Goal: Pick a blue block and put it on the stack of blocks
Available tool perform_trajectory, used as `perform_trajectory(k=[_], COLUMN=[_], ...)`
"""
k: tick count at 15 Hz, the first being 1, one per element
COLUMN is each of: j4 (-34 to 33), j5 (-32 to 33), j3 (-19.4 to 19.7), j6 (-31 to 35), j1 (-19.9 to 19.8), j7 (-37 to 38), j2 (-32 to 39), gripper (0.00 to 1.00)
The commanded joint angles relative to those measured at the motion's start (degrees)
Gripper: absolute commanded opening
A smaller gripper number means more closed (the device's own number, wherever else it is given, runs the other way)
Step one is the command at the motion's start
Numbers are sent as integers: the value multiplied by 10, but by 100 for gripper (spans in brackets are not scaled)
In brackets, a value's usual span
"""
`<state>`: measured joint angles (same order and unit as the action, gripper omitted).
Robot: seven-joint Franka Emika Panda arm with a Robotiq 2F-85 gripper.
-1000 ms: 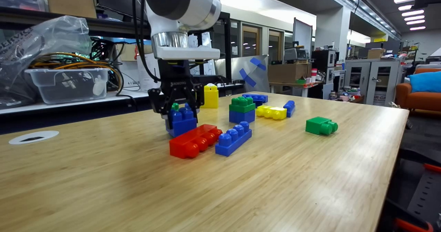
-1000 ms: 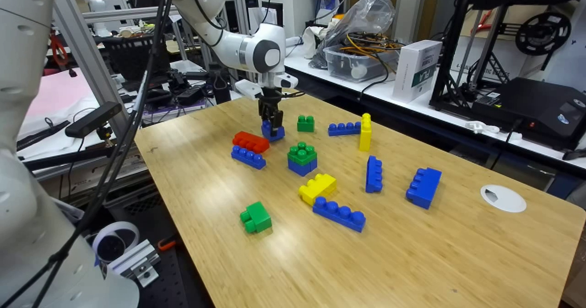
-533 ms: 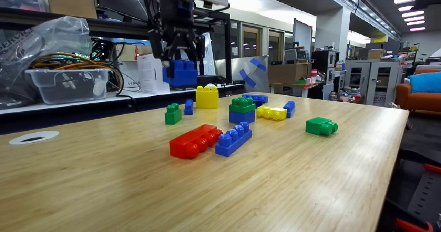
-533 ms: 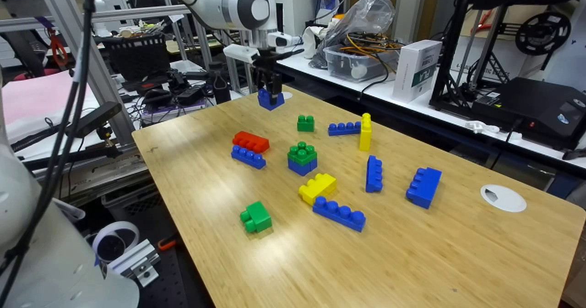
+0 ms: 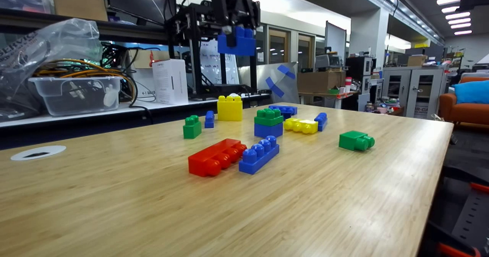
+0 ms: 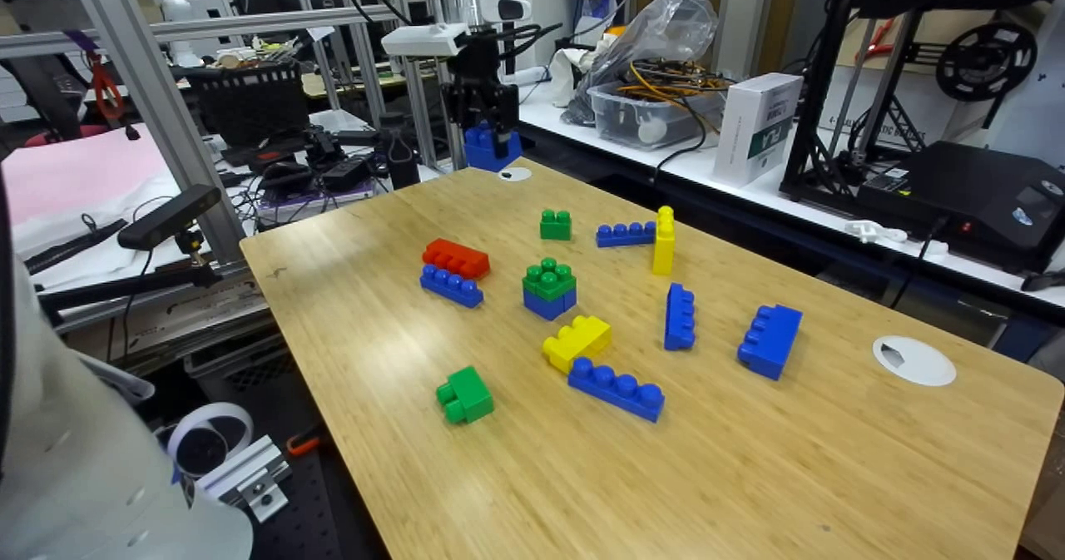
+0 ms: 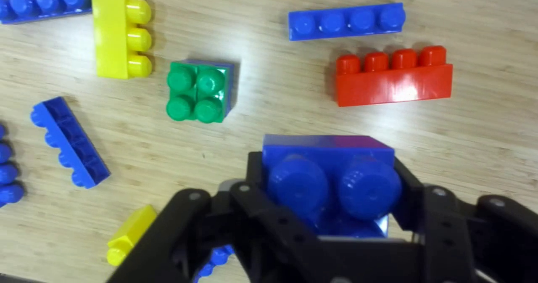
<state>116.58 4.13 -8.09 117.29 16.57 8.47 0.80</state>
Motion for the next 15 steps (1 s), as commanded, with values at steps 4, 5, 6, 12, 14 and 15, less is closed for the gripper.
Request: perform_trajectory(k=[4,5,6,12,14,15], j4=[50,54,57,50,46,43], j5=[-6,-6,-6,-9,-10,-8], j3=[1,2,3,12,16,18], j6=[10,11,10,15,27,34], j1=[-54,-59,-63,-81,-86,-89], j7=[-81,-90,-96,-127,-131,-130], j2=[-26,-23,-20,13,31,40], gripper=[44,44,44,44,44,44])
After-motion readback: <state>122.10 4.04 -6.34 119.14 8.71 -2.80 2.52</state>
